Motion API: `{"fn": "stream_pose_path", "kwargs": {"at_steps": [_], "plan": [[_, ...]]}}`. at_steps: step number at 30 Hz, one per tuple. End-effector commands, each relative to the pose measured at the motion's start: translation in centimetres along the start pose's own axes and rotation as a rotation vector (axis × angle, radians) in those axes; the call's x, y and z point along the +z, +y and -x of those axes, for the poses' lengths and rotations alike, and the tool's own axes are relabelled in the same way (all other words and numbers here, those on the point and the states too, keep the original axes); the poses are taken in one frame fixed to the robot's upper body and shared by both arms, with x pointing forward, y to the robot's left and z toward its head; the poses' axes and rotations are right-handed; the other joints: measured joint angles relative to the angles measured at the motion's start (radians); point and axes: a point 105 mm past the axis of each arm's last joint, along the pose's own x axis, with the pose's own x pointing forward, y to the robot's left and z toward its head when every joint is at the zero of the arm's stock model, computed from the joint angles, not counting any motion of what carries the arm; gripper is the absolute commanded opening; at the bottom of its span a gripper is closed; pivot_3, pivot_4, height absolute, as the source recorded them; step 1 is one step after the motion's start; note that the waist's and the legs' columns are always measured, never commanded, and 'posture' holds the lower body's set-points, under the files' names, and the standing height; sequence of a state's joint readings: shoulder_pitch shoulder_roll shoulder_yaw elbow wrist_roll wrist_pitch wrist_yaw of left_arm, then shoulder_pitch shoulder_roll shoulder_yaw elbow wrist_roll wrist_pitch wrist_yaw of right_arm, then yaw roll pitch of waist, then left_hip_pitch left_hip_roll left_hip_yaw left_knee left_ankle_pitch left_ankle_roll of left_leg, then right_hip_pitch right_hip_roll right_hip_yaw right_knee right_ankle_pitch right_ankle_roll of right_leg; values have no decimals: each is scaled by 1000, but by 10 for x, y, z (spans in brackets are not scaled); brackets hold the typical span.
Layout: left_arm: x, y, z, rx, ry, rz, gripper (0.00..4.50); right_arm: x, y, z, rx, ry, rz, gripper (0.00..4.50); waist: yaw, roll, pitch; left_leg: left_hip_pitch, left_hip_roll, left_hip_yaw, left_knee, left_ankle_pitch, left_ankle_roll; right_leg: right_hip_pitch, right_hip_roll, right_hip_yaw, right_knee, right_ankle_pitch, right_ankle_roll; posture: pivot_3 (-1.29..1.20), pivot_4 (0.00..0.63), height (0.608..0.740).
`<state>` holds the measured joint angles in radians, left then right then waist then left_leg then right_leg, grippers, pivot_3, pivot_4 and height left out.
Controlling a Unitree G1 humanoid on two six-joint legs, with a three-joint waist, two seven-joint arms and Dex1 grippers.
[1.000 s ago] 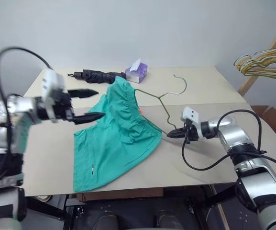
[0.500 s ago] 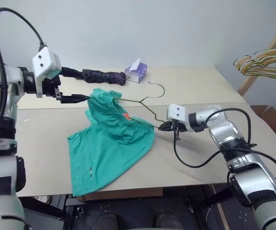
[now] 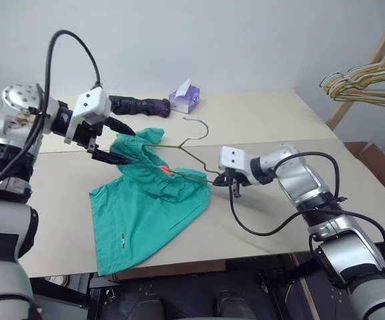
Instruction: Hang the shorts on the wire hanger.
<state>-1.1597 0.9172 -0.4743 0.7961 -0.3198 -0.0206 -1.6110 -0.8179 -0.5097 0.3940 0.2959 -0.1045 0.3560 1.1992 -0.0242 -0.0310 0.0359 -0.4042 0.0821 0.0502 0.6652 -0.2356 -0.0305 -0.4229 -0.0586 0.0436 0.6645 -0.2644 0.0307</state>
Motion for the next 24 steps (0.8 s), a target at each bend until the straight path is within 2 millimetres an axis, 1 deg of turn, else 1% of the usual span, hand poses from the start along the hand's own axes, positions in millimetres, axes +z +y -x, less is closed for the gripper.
{"fn": "stream_pose_path", "kwargs": {"at_steps": [1, 4, 5, 6, 8, 11, 15, 18, 22, 23, 24], "plan": [[6, 7, 6, 18, 11, -30, 4461, 17, 0, 3, -1, -16, 55, 0, -1, 0, 0, -1, 0, 0, 0, 0, 0, -1, 0, 0, 0, 0, 0, 7, 0, 740], [2, 4, 2, -9, 30, -10, 4461, 16, 3, 4, 6, -5, 66, 0, -7, 0, 0, -1, 0, 0, 1, 0, 0, -1, 0, 0, 0, 0, 0, -6, 0, 740], [0, 3, 0, -22, 41, -12, 4079, 16, 4, 4, 7, -4, 67, 0, -8, 0, 0, -1, 0, 0, 1, 0, 0, -1, 0, 0, 0, 0, 0, -6, 0, 740], [-3, 3, -2, -25, 48, -5, 3927, 16, 5, 5, 12, 4, 81, 0, -9, 0, 0, -1, 0, 0, 1, 0, 0, 0, 0, 0, 0, 0, 0, -6, 0, 740], [-7, 2, -6, -39, 65, 6, 3327, 16, 9, 5, 26, 10, 98, 0, -12, 0, 0, -2, 0, -1, 2, 0, 0, 0, 0, -1, 0, 0, 0, -13, 0, 740], [-12, -1, -9, -59, 81, 18, 2292, 20, 11, 4, 29, 1, 97, 0, -19, 0, 0, -2, 0, -1, 2, 0, 0, 0, 0, -1, 0, 0, 0, -13, 0, 740], [-13, -2, -11, -71, 82, 25, 962, 24, 9, 4, 22, -5, 95, 0, -25, 0, 0, -2, 0, -1, 2, 0, 0, 0, 0, -1, 0, 0, 0, -24, 0, 740], [-11, -1, -12, -73, 74, 21, 63, 24, 9, 3, 18, -4, 93, 0, -24, 0, 0, -2, 0, -1, 2, 0, 0, -1, 0, -1, 0, 0, 0, -18, 0, 740], [-9, -1, -9, -68, 62, 5, 28, 22, 6, -1, -6, -2, 111, 0, -24, 0, 0, -2, 0, -1, 2, 0, 0, 0, 0, -1, 0, 0, 0, -13, 0, 740], [-9, -1, -9, -67, 64, -1, 28, 24, 5, -2, -25, -15, 134, 0, -24, 0, 0, -2, 0, -1, 2, 0, 0, 0, 0, -1, 0, 0, 0, -13, 0, 740], [-10, -1, -8, -62, 67, -7, 28, 29, 0, -3, -87, -68, 206, 0, -24, 0, 0, -2, 0, -1, 2, 0, 0, 0, 0, -1, 0, 0, 0, -9, 0, 740]]}}
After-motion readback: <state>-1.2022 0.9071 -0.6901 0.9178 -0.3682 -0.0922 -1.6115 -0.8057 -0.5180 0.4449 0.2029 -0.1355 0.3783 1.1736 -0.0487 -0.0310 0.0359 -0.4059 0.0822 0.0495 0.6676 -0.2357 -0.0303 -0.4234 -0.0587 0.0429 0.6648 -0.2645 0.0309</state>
